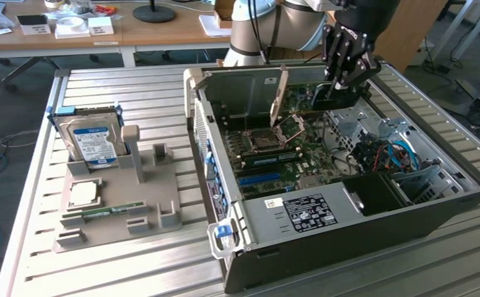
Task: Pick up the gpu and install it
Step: 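Insert the gpu into the slot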
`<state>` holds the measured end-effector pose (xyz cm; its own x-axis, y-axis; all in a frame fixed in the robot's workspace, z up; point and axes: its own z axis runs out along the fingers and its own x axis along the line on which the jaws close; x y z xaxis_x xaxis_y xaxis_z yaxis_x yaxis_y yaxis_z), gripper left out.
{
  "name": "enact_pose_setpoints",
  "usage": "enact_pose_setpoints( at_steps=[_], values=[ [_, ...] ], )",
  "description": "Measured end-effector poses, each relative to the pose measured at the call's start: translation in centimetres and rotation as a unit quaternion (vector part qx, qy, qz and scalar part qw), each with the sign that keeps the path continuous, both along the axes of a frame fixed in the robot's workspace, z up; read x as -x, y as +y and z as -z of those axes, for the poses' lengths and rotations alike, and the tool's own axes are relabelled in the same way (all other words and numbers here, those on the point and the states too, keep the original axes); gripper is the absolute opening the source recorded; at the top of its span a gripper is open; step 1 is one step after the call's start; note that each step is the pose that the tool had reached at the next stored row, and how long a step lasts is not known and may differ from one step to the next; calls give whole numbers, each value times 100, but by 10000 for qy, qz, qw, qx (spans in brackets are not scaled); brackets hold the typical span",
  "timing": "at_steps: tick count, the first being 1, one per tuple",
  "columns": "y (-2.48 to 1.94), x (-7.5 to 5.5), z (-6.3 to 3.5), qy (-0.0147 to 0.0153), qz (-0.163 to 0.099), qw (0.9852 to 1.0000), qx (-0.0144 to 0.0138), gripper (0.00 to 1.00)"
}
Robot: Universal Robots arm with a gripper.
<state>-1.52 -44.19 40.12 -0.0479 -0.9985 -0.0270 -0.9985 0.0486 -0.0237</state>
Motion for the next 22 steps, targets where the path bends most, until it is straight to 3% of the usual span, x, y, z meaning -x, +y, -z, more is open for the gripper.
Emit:
enact_pose_setpoints(
  at_steps=[22],
  values=[
    [0,0,121,0,0,10000,-6,27]
  ],
)
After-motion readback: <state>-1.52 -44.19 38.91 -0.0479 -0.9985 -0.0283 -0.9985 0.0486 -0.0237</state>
